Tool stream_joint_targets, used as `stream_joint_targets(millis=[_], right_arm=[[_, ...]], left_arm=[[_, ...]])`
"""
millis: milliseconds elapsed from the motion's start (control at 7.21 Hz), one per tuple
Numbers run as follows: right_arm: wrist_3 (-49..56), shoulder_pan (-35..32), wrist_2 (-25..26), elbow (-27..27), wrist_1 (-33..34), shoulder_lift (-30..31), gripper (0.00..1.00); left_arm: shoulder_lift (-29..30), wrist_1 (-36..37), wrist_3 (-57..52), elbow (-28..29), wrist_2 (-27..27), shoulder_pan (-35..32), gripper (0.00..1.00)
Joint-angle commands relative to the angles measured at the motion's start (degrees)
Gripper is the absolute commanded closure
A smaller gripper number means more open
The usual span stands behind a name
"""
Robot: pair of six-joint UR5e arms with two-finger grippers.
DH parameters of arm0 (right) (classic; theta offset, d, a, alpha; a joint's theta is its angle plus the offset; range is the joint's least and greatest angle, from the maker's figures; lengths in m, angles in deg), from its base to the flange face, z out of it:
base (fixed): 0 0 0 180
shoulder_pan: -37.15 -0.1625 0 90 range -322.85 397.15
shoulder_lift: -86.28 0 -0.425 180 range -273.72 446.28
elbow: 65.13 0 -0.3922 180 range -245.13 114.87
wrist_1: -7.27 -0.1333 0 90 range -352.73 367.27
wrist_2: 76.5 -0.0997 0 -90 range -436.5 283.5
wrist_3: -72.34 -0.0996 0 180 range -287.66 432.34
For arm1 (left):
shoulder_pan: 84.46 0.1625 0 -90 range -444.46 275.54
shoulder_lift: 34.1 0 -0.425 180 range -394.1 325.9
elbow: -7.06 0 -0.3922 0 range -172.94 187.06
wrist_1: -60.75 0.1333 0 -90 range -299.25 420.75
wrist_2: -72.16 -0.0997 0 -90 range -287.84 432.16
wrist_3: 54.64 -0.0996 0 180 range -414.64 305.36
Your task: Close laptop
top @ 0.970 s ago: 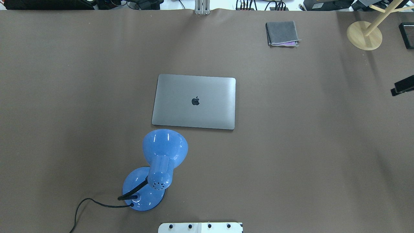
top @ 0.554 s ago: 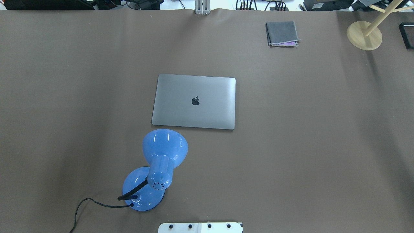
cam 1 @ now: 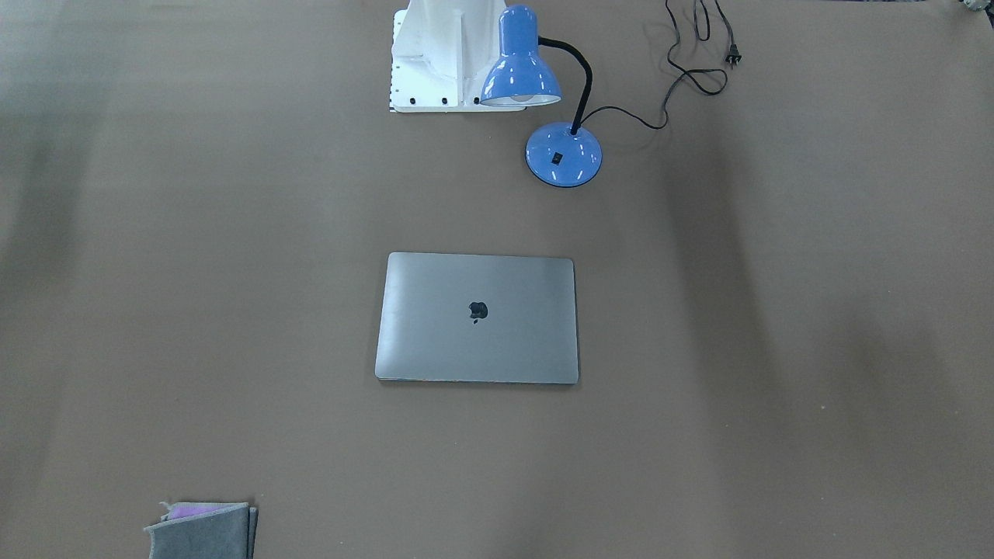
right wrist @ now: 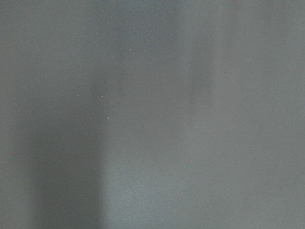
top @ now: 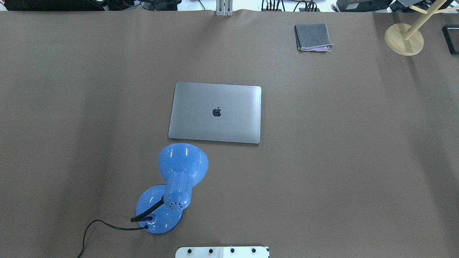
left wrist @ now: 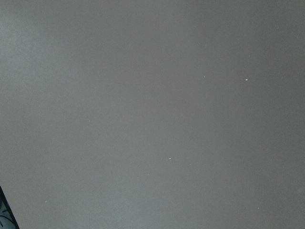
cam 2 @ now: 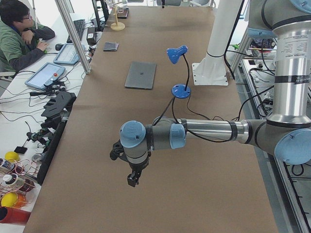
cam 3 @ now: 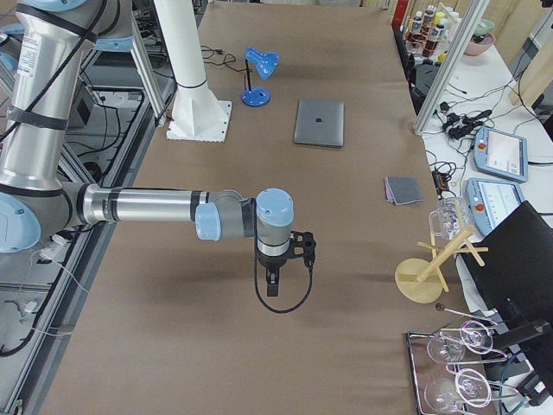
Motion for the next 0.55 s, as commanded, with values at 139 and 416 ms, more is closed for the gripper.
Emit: stream_joint_targets(millis=[139,416], right_arm=[[0.0,0.0,-1.6,-0.1,0.1,0.3,0.00],[0.1,0.0,-2.9,0.0,0.0,0.8,0.00]], left_arm=[[-2.3,-0.1,-0.4,-1.3,0.2,0.0,0.01],[-2.5,-0.2,-0.4,-1.2,0.3,0.0,0.01]])
